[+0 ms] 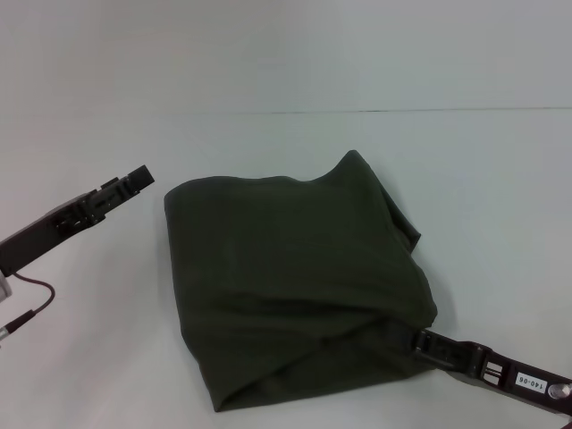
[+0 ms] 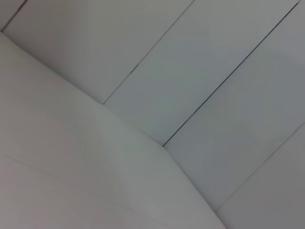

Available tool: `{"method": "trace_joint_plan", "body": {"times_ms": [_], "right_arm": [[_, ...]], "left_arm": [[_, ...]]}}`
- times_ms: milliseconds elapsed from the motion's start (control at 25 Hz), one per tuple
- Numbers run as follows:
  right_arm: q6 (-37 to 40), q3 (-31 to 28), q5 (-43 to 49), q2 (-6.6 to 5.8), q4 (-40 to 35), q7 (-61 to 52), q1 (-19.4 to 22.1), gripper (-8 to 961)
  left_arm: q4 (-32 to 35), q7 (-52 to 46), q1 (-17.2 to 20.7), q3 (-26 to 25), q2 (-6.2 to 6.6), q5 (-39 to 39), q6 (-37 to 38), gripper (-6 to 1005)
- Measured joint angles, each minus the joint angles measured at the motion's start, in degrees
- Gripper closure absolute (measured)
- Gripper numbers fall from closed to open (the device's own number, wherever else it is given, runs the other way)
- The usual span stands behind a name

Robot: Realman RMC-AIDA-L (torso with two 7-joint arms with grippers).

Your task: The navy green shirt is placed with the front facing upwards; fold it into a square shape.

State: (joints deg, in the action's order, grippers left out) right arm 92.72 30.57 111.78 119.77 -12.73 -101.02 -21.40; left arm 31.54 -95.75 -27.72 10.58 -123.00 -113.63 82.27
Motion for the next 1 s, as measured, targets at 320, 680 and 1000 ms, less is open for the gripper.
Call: {"method": "trace_joint_plan", "body": {"times_ms": [320, 680, 1000], "right_arm": [[-6.02, -0.1, -0.12, 0.35, 2.36, 0.32, -1.78, 29], [-10.92, 0.14, -0.18, 0.43, 4.1, 0.55, -4.11, 29], [-14.01, 0.16, -0.16, 0.46, 5.31, -0.07, -4.95, 28]], "left_arm": [[-0.72, 0.54, -0.77, 0.07, -0.14, 0.0, -0.93, 154], [-0.78, 0.57, -0.9, 0.05, -0.21, -0.01, -0.93, 155], [-0.78, 0.58, -1.08, -0.05, -0.22, -0.01, -0.97, 155]]}}
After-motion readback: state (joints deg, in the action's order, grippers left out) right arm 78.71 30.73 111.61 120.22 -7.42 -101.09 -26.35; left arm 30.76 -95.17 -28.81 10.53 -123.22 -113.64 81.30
